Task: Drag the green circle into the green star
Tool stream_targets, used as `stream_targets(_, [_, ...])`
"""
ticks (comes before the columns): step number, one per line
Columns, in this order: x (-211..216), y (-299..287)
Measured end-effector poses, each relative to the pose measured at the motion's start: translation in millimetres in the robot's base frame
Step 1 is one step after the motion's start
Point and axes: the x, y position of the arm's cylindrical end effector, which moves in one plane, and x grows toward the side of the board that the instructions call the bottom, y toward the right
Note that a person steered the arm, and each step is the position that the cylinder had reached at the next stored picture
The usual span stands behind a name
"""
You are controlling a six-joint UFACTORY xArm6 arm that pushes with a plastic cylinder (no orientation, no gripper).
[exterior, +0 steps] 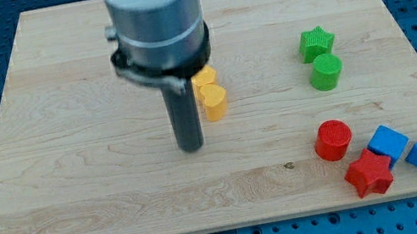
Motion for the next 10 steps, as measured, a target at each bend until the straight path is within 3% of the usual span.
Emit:
stream_targets(1, [18,47])
stream_targets(3, [-27,116])
stream_targets(5, [-35,184])
stream_targets(8, [-91,197])
stream_targets(10, [-83,229])
